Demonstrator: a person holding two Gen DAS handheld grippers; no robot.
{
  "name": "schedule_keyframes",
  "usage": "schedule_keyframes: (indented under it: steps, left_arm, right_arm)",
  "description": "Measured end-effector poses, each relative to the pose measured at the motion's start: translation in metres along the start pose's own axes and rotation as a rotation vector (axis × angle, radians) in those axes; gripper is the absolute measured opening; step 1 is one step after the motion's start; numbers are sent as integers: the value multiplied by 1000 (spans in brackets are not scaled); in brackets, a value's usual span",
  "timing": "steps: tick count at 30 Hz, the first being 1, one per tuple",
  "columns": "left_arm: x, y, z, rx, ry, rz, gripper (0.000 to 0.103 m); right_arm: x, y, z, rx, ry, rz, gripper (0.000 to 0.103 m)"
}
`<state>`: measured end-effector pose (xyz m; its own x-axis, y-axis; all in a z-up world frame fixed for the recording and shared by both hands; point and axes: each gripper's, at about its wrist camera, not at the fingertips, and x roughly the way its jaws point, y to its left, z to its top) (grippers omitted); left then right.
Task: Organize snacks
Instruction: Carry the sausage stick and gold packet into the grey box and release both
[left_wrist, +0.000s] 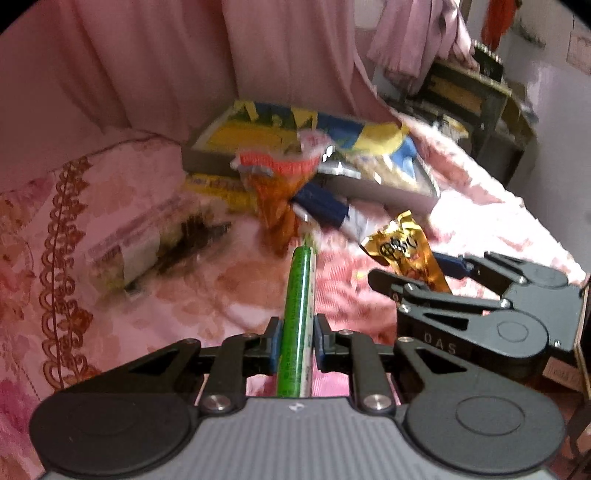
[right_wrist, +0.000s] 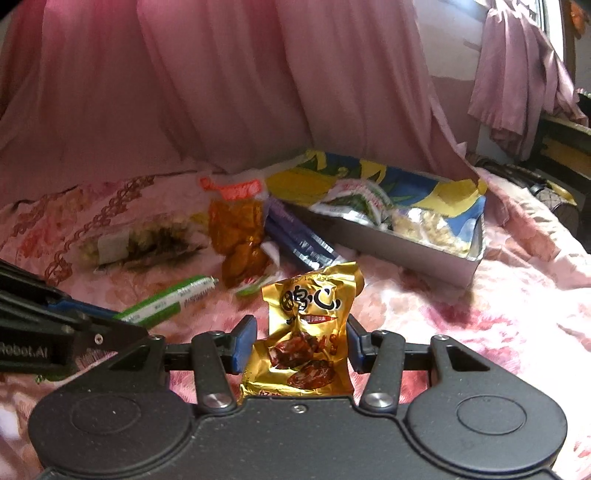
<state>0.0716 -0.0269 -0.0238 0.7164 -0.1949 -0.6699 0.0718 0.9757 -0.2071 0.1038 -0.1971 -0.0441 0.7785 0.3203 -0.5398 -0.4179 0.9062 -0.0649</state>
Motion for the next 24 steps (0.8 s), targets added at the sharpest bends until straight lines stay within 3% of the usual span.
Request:
schedule_keyframes:
  steps: [6, 16, 24]
  left_arm:
    - [-5, -11, 20, 15, -86, -73, 19]
    - [23, -36, 78, -49, -99, -163, 19]
    - [66, -59, 148, -27, -116, -91, 19]
  right_arm:
    - [-11, -19, 18, 6, -102, -30, 52]
    - [5, -80, 51, 95, -235, -132, 52]
    - [67, -134, 72, 225, -278, -128, 52]
